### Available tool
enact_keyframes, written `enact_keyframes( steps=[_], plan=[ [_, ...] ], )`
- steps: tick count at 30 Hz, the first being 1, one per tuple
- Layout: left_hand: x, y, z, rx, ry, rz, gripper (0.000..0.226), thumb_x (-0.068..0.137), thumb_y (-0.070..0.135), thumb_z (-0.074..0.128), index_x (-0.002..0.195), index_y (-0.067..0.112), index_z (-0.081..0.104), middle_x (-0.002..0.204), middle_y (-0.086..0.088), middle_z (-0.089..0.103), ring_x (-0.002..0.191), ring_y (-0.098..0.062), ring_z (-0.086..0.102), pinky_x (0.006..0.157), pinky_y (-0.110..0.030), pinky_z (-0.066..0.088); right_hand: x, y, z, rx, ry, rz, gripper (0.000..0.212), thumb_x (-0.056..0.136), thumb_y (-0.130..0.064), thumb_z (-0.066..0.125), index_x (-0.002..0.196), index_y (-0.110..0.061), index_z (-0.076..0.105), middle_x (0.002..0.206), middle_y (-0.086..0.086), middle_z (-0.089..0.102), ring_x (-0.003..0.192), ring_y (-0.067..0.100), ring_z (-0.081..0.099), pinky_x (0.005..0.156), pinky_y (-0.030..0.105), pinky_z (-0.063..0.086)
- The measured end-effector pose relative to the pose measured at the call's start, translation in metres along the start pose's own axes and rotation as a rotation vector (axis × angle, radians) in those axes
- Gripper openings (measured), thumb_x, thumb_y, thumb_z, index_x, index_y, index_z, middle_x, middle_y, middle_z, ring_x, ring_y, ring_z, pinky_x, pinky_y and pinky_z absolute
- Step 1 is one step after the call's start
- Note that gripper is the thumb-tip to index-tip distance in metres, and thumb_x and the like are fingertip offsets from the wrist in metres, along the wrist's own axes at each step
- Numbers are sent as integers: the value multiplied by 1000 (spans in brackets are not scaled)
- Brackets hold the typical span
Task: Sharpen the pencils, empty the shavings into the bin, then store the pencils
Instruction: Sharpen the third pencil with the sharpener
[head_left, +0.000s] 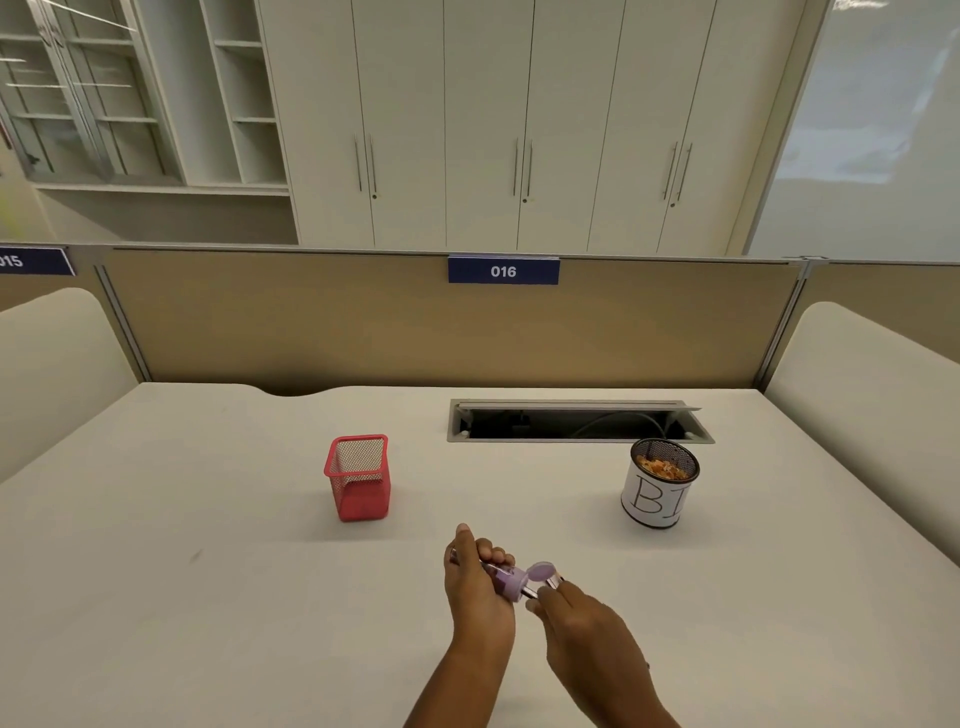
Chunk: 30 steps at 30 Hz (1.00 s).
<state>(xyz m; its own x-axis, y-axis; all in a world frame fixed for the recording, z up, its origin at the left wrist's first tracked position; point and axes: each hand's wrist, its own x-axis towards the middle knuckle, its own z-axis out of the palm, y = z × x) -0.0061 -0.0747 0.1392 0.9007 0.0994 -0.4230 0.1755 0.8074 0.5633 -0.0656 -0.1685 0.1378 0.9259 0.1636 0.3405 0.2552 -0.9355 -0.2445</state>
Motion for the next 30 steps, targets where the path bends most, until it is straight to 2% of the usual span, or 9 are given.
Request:
enact_keyframes(
  steps=[2,4,9,12,18,21,23,26,30],
  plan=[
    [1,1,0,43,-23,-3,35,97,28,42,68,9,39,41,2,44,38,-9,43,52,-24,42,6,-2,-1,187,-67,212,25,85,-13,57,60,-16,60,50,-11,46,45,5,42,43,15,24],
    [2,3,0,88,-60,5,37,98,29,42,67,9,38,41,1,44,37,-9,43,46,-21,43,10,-3,-5,645,-198,439,39,90,-15,53,51,-19,56,49,-9,43,47,6,37,49,21,27],
    [-3,11,5,29,-159,-43,38,99,24,39,63,11,34,37,5,40,32,-6,40,39,-16,40,19,5,-24,1560,-600,1056,42,93,-12,42,54,-6,54,38,-4,32,25,4,22,25,11,14],
    [1,13,3,-37,-151,-86,38,98,24,40,63,12,35,36,5,40,31,-6,39,38,-13,39,26,7,-26,1773,-708,1147,41,95,-11,38,60,-1,56,38,-1,32,23,5,25,22,10,15],
    [7,10,2,-82,-83,-74,35,98,25,42,66,12,37,35,4,42,30,-6,42,39,-12,42,31,-1,-23,1058,-456,738,18,87,-13,53,102,-6,59,56,2,54,42,7,41,39,15,31],
    [4,9,5,-49,-74,-20,35,98,24,41,65,12,37,35,5,42,30,-5,42,39,-13,42,22,-2,-18,762,-293,528,12,80,-21,64,74,-15,56,60,-6,51,52,8,43,52,16,35],
    [5,10,8,-23,-66,16,35,98,24,41,65,12,37,35,5,43,30,-6,43,40,-13,42,16,-4,-9,522,-149,438,36,81,-28,66,56,-21,41,53,-10,38,49,7,35,48,15,27],
    [7,8,8,-15,-54,26,35,98,26,41,66,11,40,36,3,46,32,-7,46,42,-15,46,9,-2,-3,155,-31,183,35,64,-31,80,51,-22,49,45,-11,35,37,7,32,43,4,11],
    [6,6,8,-41,-37,13,38,98,28,40,65,9,40,38,2,47,34,-8,48,58,-25,44,15,5,6,-13,0,155,36,40,-31,92,46,-18,59,38,1,50,28,9,44,41,11,12]
  ],
)
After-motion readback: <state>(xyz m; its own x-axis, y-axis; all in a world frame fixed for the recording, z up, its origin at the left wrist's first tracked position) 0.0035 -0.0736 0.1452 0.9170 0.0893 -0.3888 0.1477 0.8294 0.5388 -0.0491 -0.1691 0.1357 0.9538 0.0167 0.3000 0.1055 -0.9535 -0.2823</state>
